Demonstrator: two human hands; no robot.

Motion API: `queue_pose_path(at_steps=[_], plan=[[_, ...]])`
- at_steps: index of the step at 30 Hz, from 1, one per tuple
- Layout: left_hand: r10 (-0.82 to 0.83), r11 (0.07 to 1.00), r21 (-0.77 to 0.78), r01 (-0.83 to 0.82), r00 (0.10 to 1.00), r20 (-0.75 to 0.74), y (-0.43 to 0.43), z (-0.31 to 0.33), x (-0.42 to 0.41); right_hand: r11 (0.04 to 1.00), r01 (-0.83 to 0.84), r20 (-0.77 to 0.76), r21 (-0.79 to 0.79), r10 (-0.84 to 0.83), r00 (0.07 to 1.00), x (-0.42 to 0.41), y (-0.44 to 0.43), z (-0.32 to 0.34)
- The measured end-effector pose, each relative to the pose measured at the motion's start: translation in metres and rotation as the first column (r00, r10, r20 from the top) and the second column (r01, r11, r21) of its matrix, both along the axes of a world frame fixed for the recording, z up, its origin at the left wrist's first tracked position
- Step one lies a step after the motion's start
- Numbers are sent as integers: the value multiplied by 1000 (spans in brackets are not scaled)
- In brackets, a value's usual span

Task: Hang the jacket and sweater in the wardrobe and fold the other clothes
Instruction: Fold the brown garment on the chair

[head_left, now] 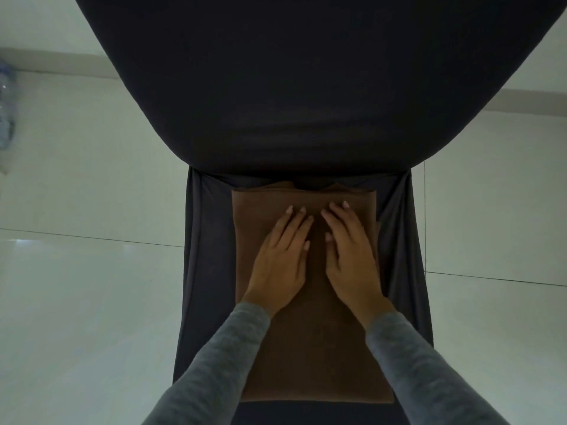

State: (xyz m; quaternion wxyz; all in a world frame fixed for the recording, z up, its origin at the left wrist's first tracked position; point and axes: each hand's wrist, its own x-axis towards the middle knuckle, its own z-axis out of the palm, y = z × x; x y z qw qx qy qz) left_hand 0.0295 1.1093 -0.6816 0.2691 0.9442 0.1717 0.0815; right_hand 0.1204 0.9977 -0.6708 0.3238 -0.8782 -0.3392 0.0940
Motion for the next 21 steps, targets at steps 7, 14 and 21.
queue_pose_path(at_steps=[7,14,21], plan=[[135,980,171,-102,973,-190,28,-16,2,941,55,135,-333,-10,991,24,0,-20],[471,882,167,-442,844,-256,21,-10,-17,899,266,121,-349,-238,964,2,-25,-18],[41,992,129,-8,965,-257,-36,-3,-93,925,52,116,-376,-8,993,-86,-80,-10]])
